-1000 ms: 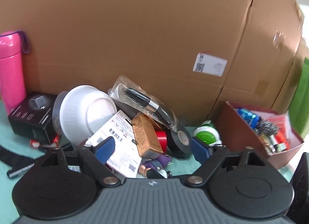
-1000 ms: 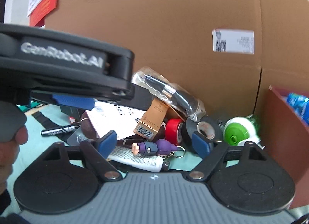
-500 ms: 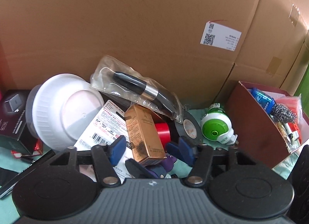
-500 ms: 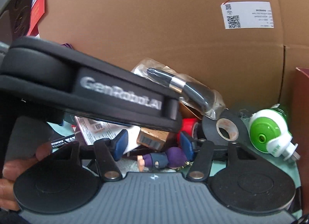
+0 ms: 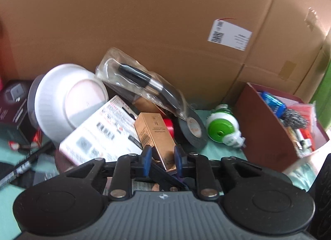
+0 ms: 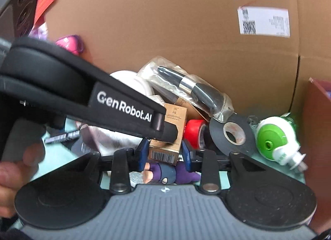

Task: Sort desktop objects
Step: 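Move the left gripper to the gold box and close on it, then lift the gold box with the left gripper and carry it over the brown box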

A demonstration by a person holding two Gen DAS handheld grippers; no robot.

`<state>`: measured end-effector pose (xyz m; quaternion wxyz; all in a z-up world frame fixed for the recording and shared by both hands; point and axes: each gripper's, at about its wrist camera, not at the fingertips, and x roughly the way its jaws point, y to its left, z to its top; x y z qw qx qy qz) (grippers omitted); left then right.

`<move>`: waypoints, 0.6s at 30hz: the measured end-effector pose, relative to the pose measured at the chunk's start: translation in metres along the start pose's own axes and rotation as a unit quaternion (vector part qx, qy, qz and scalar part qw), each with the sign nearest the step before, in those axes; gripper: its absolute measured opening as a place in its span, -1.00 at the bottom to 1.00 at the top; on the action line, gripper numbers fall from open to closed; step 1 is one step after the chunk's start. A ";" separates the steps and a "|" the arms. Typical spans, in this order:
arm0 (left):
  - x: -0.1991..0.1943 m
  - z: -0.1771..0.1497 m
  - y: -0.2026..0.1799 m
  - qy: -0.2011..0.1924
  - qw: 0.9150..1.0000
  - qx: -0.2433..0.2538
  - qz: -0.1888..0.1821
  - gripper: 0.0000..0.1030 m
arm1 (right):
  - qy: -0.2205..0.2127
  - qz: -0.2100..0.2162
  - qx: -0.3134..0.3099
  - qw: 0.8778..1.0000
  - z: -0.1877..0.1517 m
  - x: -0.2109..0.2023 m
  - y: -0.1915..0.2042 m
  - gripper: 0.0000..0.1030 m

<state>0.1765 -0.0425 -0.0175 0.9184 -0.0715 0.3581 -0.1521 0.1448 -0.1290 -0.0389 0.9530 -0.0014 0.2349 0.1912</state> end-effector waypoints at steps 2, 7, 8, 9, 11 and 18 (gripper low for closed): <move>-0.010 -0.008 -0.005 -0.002 1.000 -0.008 -0.010 -0.55 | -0.004 -0.003 -0.022 1.000 -0.004 -0.014 0.003 -0.35; -0.020 -0.037 -0.023 0.018 0.998 -0.032 -0.045 -0.58 | 0.023 -0.023 -0.057 0.998 -0.025 -0.051 0.005 -0.35; -0.022 -0.044 -0.027 0.024 0.998 -0.034 -0.053 -0.58 | 0.027 -0.026 -0.059 0.998 -0.032 -0.060 0.003 -0.35; -0.022 -0.050 -0.032 0.029 0.997 -0.037 -0.061 -0.58 | 0.032 -0.028 -0.061 0.997 -0.038 -0.069 0.002 -0.35; -0.026 -0.064 -0.041 0.037 0.996 -0.042 -0.073 -0.59 | 0.042 -0.030 -0.057 0.997 -0.050 -0.087 -0.001 -0.36; -0.033 -0.097 -0.064 0.068 0.992 -0.046 -0.101 -0.58 | 0.065 -0.053 -0.069 0.994 -0.076 -0.128 0.006 -0.36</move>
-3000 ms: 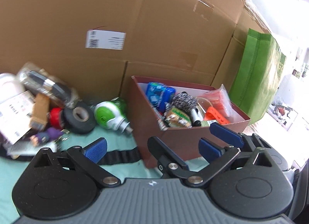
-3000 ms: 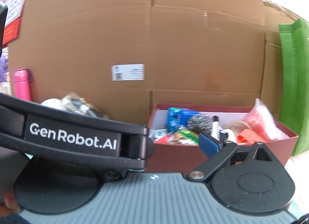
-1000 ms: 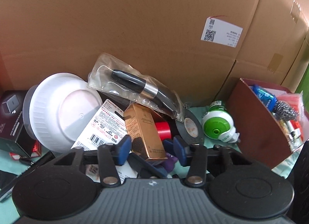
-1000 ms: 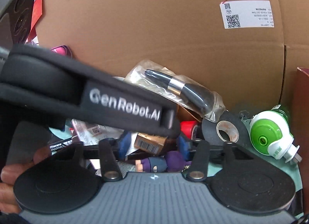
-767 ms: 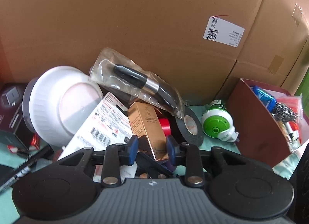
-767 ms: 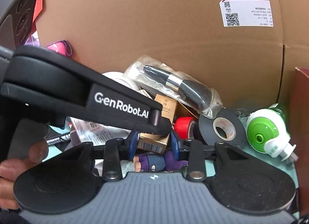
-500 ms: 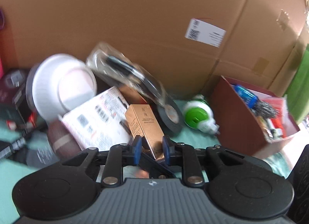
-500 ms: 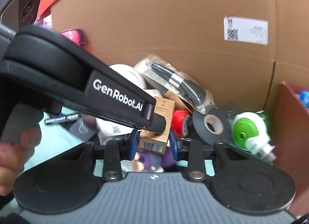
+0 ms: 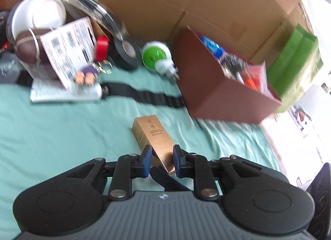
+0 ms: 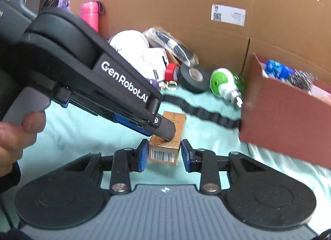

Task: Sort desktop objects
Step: 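Lift the gold box with the left gripper and carry it over the brown box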

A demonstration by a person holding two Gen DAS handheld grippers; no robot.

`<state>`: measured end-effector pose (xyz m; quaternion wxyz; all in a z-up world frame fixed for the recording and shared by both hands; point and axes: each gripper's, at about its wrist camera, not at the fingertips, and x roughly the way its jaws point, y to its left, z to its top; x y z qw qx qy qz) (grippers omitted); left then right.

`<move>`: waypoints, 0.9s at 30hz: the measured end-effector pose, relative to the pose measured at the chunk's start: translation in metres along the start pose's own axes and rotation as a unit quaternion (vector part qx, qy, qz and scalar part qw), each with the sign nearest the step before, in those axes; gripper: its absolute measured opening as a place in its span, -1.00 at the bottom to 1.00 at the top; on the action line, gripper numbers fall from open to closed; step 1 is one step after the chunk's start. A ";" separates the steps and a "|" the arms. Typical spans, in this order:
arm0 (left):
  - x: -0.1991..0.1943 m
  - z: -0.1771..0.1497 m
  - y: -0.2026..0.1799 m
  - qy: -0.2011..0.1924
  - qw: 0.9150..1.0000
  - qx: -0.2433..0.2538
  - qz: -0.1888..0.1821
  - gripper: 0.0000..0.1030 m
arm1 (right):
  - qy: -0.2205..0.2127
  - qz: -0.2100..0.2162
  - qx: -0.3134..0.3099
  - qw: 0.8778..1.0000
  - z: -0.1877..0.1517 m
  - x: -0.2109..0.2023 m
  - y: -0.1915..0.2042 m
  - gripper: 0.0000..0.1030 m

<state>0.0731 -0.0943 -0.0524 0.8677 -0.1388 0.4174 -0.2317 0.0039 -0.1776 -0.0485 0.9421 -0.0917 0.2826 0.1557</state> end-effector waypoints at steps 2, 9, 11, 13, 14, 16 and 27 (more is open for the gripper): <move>0.005 0.000 -0.001 0.006 1.000 -0.002 0.006 -0.52 | 0.008 -0.007 0.001 1.000 -0.002 0.000 -0.003 -0.36; 0.016 0.009 -0.002 0.004 1.000 -0.005 0.028 -0.01 | -0.006 -0.021 -0.005 1.000 -0.006 -0.008 -0.001 -0.22; 0.021 0.013 -0.004 0.009 1.000 0.003 0.029 0.05 | 0.000 -0.026 -0.002 1.000 -0.006 -0.004 -0.003 -0.21; 0.027 0.014 -0.007 0.015 0.999 0.010 0.032 0.07 | 0.003 -0.025 -0.001 1.000 -0.007 -0.005 -0.002 -0.19; 0.029 0.014 -0.008 0.016 0.999 0.013 0.033 0.07 | 0.006 -0.024 0.000 1.000 -0.007 -0.004 -0.003 -0.18; 0.032 0.013 -0.008 0.018 0.999 0.020 0.032 0.01 | 0.014 -0.024 0.002 1.000 -0.009 -0.003 -0.001 -0.18; 0.028 0.012 -0.016 0.007 0.999 0.031 0.036 -0.12 | 0.009 -0.009 0.019 1.000 -0.008 -0.004 -0.011 -0.32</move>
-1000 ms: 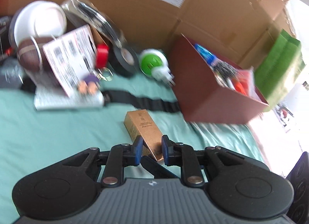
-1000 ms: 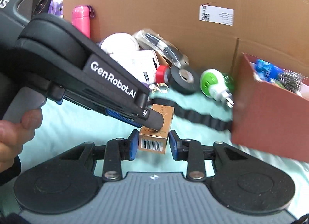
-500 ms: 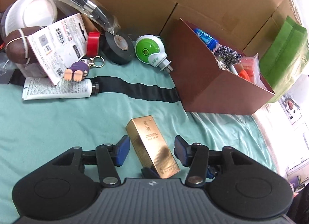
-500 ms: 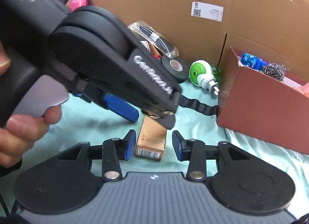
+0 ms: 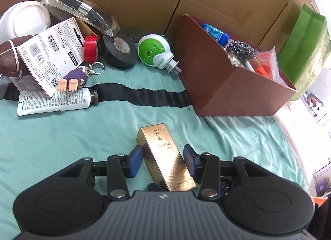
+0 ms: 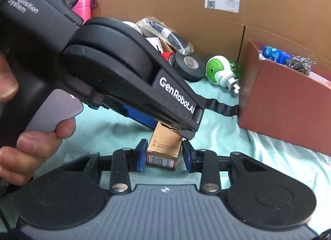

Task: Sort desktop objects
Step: 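Lift the gold box with the left gripper and carry it over the brown box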

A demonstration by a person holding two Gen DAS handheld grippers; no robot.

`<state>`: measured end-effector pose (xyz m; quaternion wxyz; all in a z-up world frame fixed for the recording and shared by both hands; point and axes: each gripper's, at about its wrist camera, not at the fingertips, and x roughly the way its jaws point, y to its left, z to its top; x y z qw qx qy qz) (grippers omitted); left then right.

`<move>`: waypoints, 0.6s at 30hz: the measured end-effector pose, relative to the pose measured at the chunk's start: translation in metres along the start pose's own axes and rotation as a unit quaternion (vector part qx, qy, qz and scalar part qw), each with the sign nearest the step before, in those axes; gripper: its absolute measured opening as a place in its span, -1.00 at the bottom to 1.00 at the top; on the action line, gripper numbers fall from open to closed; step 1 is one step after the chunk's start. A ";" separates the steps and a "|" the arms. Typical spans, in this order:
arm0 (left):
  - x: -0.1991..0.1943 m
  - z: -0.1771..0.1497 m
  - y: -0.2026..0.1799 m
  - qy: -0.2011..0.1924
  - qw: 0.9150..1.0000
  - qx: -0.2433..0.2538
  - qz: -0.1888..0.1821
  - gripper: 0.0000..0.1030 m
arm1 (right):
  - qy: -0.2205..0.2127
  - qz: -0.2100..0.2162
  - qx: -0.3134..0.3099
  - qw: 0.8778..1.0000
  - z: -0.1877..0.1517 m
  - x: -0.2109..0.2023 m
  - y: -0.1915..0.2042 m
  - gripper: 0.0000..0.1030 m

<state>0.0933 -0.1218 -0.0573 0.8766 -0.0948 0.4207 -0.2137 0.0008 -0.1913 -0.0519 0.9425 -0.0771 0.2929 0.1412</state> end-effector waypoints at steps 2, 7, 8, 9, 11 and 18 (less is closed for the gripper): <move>-0.008 0.002 -0.006 -0.011 1.000 0.004 -0.001 -0.12 | -0.017 -0.002 0.004 1.000 0.000 -0.008 -0.001 -0.32; -0.025 0.014 -0.031 -0.044 0.998 0.034 -0.006 -0.12 | -0.056 -0.019 0.010 0.998 0.008 -0.030 -0.010 -0.32; -0.027 0.018 -0.035 -0.049 0.998 0.036 -0.011 -0.12 | -0.064 -0.023 0.011 0.998 0.011 -0.034 -0.013 -0.32; -0.028 0.023 -0.040 -0.054 0.998 0.038 -0.017 -0.12 | -0.072 -0.028 0.014 0.997 0.013 -0.039 -0.017 -0.32; -0.031 0.032 -0.050 -0.065 0.997 0.044 -0.028 -0.12 | -0.089 -0.040 0.019 0.995 0.019 -0.048 -0.025 -0.32; -0.033 0.069 -0.088 -0.107 0.990 0.077 -0.048 -0.14 | -0.143 -0.080 0.031 0.986 0.042 -0.066 -0.057 -0.32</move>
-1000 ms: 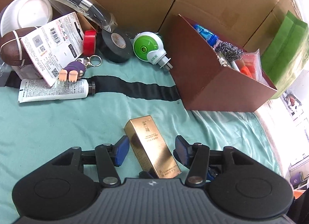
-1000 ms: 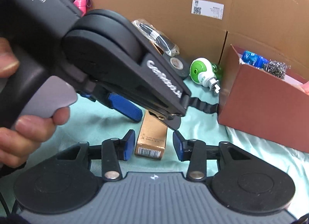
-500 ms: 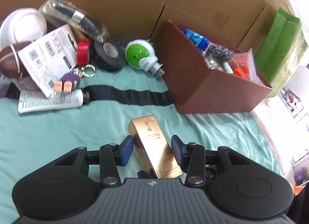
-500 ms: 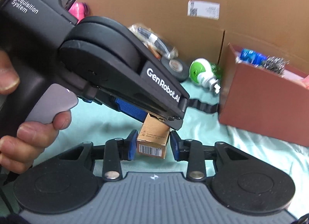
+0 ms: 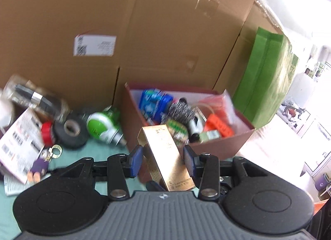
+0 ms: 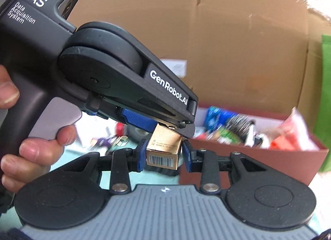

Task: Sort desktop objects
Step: 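Lift the gold box with the left gripper and carry it over the brown box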

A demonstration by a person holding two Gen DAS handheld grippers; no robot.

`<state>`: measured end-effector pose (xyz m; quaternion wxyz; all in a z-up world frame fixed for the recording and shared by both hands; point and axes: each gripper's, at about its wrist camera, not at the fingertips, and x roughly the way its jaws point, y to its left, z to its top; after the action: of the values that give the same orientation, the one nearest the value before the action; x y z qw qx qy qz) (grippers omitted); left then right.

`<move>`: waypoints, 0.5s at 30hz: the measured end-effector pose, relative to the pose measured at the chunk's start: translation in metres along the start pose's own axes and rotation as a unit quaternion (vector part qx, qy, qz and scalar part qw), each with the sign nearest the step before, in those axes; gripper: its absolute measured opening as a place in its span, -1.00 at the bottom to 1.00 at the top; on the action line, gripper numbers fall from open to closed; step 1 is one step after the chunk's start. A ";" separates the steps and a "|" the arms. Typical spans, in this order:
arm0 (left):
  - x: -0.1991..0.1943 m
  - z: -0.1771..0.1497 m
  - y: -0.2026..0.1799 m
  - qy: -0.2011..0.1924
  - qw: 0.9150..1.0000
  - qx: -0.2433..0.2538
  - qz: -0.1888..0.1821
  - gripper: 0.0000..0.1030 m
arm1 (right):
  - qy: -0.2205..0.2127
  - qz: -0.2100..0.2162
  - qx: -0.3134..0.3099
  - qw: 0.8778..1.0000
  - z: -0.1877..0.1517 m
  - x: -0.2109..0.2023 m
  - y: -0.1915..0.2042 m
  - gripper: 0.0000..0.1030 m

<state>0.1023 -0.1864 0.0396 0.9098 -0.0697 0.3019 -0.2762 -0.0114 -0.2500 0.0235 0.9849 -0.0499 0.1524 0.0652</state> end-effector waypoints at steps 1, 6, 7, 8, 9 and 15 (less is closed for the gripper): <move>0.004 0.005 -0.002 -0.002 1.000 0.002 -0.004 -0.14 | -0.007 -0.005 0.004 1.000 0.003 0.002 -0.005 -0.32; 0.032 0.026 -0.004 -0.002 1.000 0.015 -0.020 -0.14 | -0.019 -0.025 0.022 0.999 0.015 0.028 -0.024 -0.32; 0.039 0.029 -0.002 0.001 1.000 0.009 -0.023 -0.14 | -0.018 -0.028 0.027 0.999 0.016 0.034 -0.028 -0.32; 0.046 0.033 0.000 0.004 1.000 0.002 -0.026 -0.14 | -0.017 -0.030 0.031 0.999 0.017 0.039 -0.032 -0.32; 0.052 0.035 0.002 0.007 1.000 -0.003 -0.028 -0.14 | -0.016 -0.030 0.035 0.999 0.018 0.045 -0.036 -0.32; 0.079 0.041 0.011 0.020 1.000 -0.009 -0.020 -0.13 | 0.001 -0.023 0.059 0.998 0.019 0.076 -0.054 -0.32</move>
<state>0.1840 -0.2224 0.0294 0.8969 -0.0788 0.3214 -0.2933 0.0743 -0.2927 0.0226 0.9872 0.0048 0.1559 0.0333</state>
